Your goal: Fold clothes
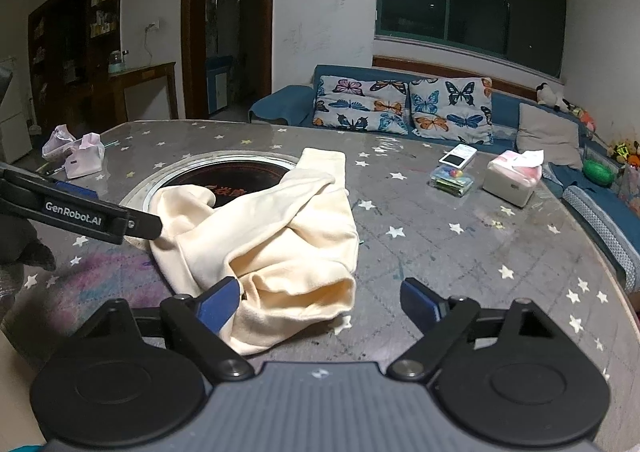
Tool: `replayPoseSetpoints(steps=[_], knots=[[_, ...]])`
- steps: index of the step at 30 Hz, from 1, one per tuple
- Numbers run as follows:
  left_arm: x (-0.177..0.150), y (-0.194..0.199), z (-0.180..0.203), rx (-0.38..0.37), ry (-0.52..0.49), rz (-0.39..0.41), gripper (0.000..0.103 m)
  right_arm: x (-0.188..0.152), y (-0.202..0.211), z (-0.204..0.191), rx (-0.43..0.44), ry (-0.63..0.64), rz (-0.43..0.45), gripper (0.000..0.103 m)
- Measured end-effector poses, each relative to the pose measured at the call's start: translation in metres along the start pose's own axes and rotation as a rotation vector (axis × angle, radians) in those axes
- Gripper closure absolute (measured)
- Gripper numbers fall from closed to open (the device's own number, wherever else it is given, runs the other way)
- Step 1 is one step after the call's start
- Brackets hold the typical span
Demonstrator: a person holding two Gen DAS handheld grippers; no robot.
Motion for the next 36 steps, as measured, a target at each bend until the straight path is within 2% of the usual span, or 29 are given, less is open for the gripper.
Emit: replayPoseSetpoints(steps=[9, 16, 21, 25, 27, 29, 30, 32, 36], knots=[[0.022, -0.012, 0.023, -0.036, -0.047, 0.006, 0.001, 0.010, -0.019, 0.024, 0.002, -0.012, -0.029, 0.026], [0.040, -0.036, 0.049, -0.081, -0.096, -0.017, 0.009, 0.017, -0.037, 0.047, 0.004, -0.035, -0.053, 0.034], [0.054, -0.060, 0.074, -0.108, -0.142, -0.051, 0.019, 0.023, -0.051, 0.064, -0.011, -0.043, -0.072, 0.038], [0.056, -0.083, 0.092, -0.121, -0.173, -0.108, 0.035, 0.026, -0.058, 0.076, -0.031, -0.046, -0.085, 0.039], [0.055, -0.093, 0.099, -0.121, -0.189, -0.139, 0.052, 0.027, -0.061, 0.082, -0.039, -0.046, -0.092, 0.039], [0.051, -0.102, 0.099, -0.127, -0.188, -0.174, 0.080, 0.029, -0.062, 0.086, -0.043, -0.046, -0.096, 0.039], [0.049, -0.105, 0.099, -0.133, -0.183, -0.184, 0.082, 0.029, -0.063, 0.088, -0.044, -0.046, -0.098, 0.039], [0.047, -0.100, 0.090, -0.134, -0.168, -0.167, 0.094, 0.031, -0.064, 0.090, -0.036, -0.045, -0.098, 0.041], [0.046, -0.087, 0.065, -0.129, -0.125, -0.131, 0.097, 0.038, -0.069, 0.091, -0.014, -0.030, -0.101, 0.043]])
Point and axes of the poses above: each gripper's, at about its wrist camera, not at the fingertips, and y roughly against the way its jaws point, z to its right, x to its top, the point moved 4 cm from there along -y, roughly the way its jaws point, and after that the axes turned 13 degrees about x, right-handed, at the moved point
